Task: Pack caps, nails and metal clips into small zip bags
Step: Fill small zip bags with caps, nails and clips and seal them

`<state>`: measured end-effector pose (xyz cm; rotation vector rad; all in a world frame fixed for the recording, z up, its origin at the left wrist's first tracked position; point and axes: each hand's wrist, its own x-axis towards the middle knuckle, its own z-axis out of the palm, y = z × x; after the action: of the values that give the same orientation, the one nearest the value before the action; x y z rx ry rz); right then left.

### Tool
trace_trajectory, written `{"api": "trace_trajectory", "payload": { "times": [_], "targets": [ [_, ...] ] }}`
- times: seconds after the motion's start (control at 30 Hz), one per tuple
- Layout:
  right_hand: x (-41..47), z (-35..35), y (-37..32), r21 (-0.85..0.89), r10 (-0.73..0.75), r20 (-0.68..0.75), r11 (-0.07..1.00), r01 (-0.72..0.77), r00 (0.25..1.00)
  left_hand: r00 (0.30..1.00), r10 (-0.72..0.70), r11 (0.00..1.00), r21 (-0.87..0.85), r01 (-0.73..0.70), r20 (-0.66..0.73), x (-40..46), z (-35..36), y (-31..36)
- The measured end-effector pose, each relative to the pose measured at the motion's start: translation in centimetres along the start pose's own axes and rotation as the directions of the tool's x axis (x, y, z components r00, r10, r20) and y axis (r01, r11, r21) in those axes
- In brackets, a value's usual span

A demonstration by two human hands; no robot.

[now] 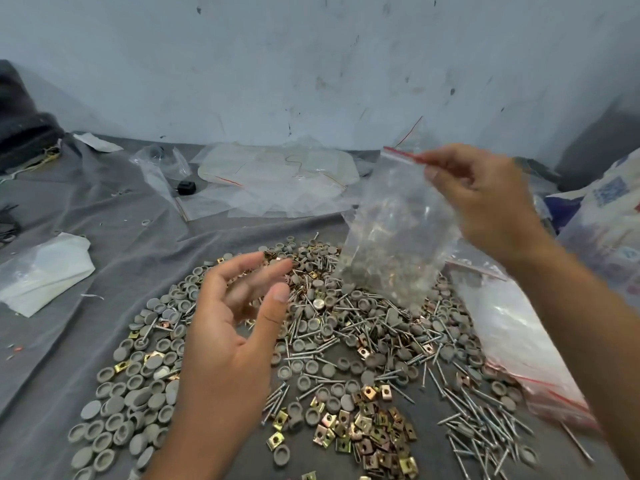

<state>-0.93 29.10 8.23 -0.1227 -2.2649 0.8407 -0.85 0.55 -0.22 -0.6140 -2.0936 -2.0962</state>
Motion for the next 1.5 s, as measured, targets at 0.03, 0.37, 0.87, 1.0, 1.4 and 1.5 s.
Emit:
{"api": "trace_trajectory", "payload": {
  "times": [0.03, 0.37, 0.87, 1.0, 1.4, 1.5],
  "targets": [
    [2.2, -1.0, 1.5, -0.078, 0.01, -0.035, 0.997, -0.013, 0.999, 1.0, 0.001, 1.0, 0.005, -0.001, -0.009, 0.0, -0.2, 0.1],
    [8.0, -5.3, 17.6, -0.68, 0.329, 0.073, 0.707, -0.195, 0.941, 0.998, -0.021, 0.998, 0.054, 0.024, -0.068, 0.5, -0.7, -0.5],
    [-13.0, -10.5, 11.2, -0.664, 0.519, 0.535, 0.746, -0.048, 0.666, 0.999, -0.032, 0.994, 0.101, 0.036, -0.041, -0.1, -0.1, 0.2],
    [-12.5, -10.8, 10.8, -0.639, 0.504, 0.431, 0.756, -0.141, 0.748, 0.999, -0.028, 0.995, 0.093, 0.031, -0.026, -0.3, 0.4, 0.5],
    [-12.2, 0.8, -5.5, 0.267, 0.281, 0.33, 0.888, -0.375, 0.901, 0.953, -0.075, 0.995, 0.082, 0.053, 0.295, -1.7, 2.3, 0.7],
    [-12.9, 4.9, -7.4, 0.414, 0.217, 0.332, 0.841, -0.349, 0.918, 0.95, -0.077, 0.997, 0.029, 0.071, 0.303, -1.6, 2.2, 0.7]
  ]
}}
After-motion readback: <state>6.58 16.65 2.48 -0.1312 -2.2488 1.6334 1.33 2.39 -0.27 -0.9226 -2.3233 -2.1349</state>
